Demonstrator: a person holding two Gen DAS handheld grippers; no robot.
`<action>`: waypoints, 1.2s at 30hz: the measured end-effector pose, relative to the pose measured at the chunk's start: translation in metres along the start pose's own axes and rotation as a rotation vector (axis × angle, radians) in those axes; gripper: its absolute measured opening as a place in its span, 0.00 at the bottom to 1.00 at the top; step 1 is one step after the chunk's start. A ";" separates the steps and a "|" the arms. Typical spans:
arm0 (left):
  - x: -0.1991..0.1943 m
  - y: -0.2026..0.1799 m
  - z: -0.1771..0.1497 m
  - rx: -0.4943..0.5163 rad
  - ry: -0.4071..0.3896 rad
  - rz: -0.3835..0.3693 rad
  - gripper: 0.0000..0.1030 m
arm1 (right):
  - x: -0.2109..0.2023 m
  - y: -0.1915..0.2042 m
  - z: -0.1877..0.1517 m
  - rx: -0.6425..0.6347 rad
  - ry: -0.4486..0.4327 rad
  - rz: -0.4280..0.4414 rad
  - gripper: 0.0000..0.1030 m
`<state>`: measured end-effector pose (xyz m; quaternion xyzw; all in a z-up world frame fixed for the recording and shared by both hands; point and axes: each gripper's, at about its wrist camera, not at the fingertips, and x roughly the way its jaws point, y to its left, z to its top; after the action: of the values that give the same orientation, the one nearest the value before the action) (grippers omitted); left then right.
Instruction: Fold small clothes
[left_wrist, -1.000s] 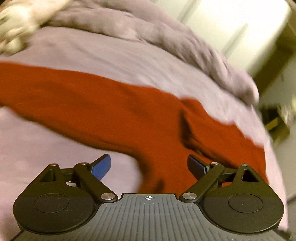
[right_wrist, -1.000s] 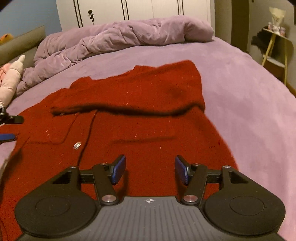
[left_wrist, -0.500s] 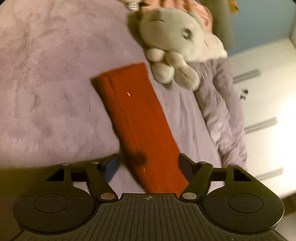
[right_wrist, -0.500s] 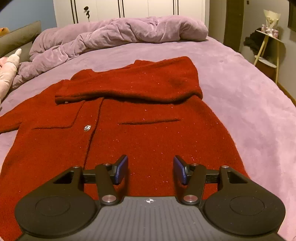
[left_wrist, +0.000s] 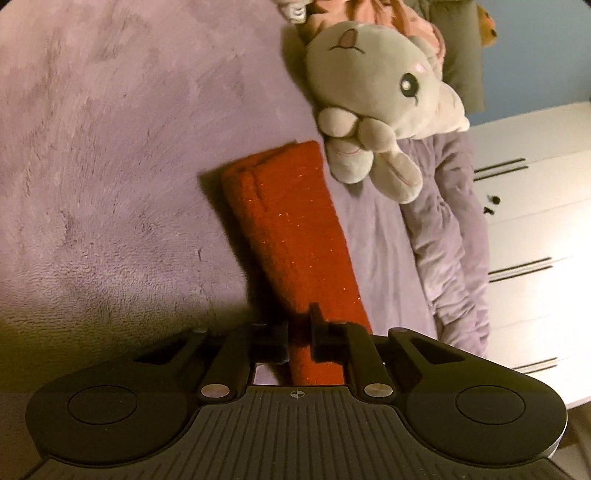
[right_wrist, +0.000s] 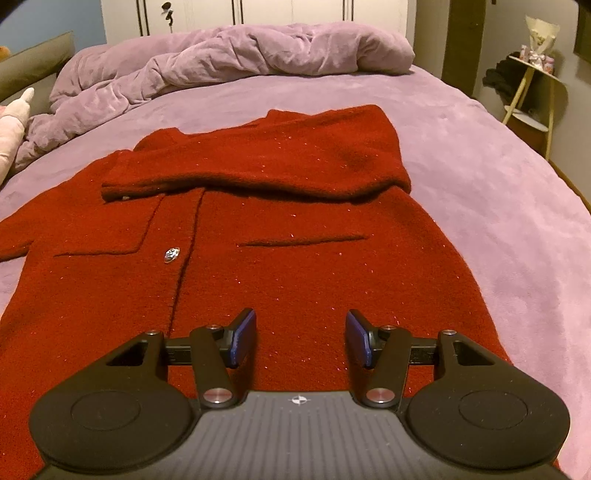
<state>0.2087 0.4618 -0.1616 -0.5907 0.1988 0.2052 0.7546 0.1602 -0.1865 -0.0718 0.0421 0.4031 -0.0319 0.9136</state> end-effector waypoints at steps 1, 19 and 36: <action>-0.001 -0.003 0.000 0.012 -0.006 -0.001 0.11 | -0.001 0.000 0.001 -0.002 -0.004 0.000 0.53; -0.036 -0.222 -0.201 0.827 0.230 -0.353 0.10 | -0.010 -0.015 0.002 0.060 -0.059 0.034 0.53; -0.018 -0.174 -0.335 1.130 0.311 -0.059 0.68 | 0.045 0.010 0.071 0.034 -0.080 0.256 0.53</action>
<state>0.2693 0.0962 -0.0855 -0.1255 0.3692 -0.0427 0.9198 0.2434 -0.1852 -0.0571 0.1073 0.3569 0.0767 0.9248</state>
